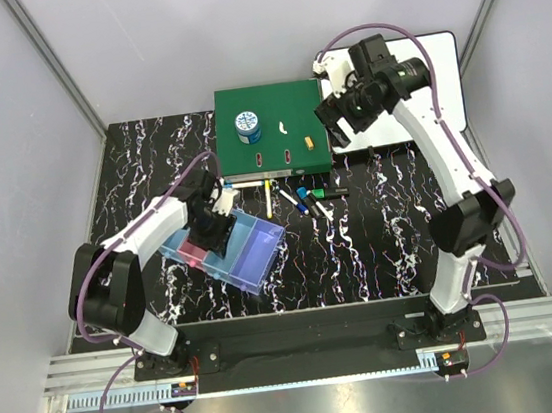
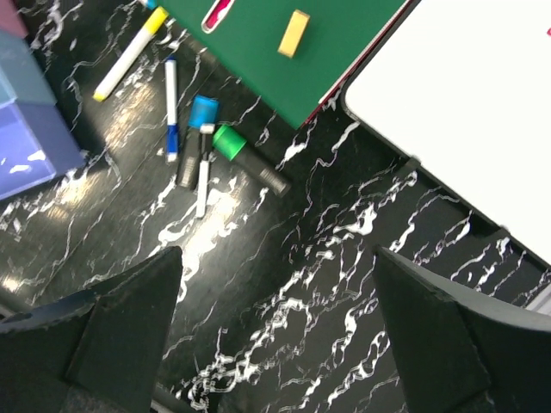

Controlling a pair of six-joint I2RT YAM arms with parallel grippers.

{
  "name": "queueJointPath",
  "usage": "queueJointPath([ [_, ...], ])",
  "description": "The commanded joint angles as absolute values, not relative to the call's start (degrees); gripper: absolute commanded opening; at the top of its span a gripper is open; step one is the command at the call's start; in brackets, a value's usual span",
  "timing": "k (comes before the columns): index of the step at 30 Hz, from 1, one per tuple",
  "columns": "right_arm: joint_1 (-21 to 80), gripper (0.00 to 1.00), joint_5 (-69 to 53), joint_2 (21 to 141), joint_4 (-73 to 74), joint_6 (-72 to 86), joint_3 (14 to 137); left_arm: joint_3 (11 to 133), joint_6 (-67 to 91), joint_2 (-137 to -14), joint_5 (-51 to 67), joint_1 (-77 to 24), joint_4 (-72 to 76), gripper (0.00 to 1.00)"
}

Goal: Sort the stationery into containers
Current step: Move the storage box to the center of the board, then pick up the stationery from the corner of the board.

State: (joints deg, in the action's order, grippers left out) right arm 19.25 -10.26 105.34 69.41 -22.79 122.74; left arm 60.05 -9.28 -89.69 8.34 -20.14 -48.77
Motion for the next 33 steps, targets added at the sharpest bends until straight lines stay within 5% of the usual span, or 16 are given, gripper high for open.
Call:
queueJointPath([
  [1,19.9,0.97,-6.8,112.1,65.1,-19.2,128.0,60.5,-9.3,-86.8,11.4,-20.4,-51.0,0.67],
  [21,24.6,0.73,-1.0,136.7,61.7,-19.0,144.4,72.9,-14.7,-81.7,9.8,-20.4,-49.8,0.76],
  [23,25.0,0.69,-0.4,138.0,61.0,-19.0,144.8,72.9,-15.5,-81.4,8.9,-20.2,-49.4,0.8],
  [26,25.2,0.66,1.9,140.1,60.5,-19.0,146.1,72.2,-15.9,-80.6,7.6,-20.0,-47.9,0.99],
  [33,26.1,0.53,3.6,143.7,59.3,-19.2,148.9,71.9,-16.1,-78.8,8.0,-19.2,-46.5,0.99],
])
